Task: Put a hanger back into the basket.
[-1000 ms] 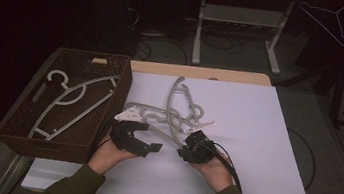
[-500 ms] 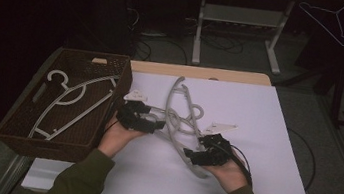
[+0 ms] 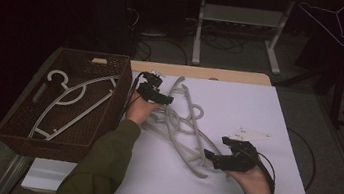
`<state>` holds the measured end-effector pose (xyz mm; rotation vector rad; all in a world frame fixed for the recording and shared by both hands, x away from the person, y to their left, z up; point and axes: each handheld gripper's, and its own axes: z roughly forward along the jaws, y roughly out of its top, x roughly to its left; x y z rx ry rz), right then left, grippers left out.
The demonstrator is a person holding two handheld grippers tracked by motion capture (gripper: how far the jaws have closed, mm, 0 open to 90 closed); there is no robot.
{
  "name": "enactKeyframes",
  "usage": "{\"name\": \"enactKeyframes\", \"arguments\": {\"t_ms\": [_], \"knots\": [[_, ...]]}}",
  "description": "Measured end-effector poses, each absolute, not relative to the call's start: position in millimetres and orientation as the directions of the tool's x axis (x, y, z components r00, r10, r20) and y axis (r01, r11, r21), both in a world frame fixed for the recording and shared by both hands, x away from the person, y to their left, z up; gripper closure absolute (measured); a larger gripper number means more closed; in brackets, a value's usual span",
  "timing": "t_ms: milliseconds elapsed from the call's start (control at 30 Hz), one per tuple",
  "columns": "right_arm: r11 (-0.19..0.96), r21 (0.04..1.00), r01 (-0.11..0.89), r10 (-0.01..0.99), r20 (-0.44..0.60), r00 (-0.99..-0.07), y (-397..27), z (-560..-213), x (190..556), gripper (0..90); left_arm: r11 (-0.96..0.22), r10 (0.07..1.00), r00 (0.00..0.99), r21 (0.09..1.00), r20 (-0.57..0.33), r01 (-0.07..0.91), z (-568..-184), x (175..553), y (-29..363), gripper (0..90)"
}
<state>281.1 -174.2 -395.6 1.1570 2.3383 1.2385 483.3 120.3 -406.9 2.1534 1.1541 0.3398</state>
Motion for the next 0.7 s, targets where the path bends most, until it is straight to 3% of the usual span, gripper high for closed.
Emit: {"name": "enactKeyframes", "arguments": {"t_ms": [333,567,700], "knots": [[0.312,0.787,0.533,0.754,0.136,-0.642,-179,-397,278,19.8,-0.409,0.829,0.551,0.566,-0.099,0.716,-430,509,105,49.8],[0.299,0.802,0.518,0.764,0.124,-0.633,-182,-394,277,21.6,-0.404,0.837,0.539,0.558,-0.093,0.725,-433,509,101,63.9],[0.298,0.810,0.505,0.764,0.115,-0.635,-181,-392,277,22.1,-0.406,0.842,0.534,0.558,-0.080,0.724,-434,509,97,66.8]]}}
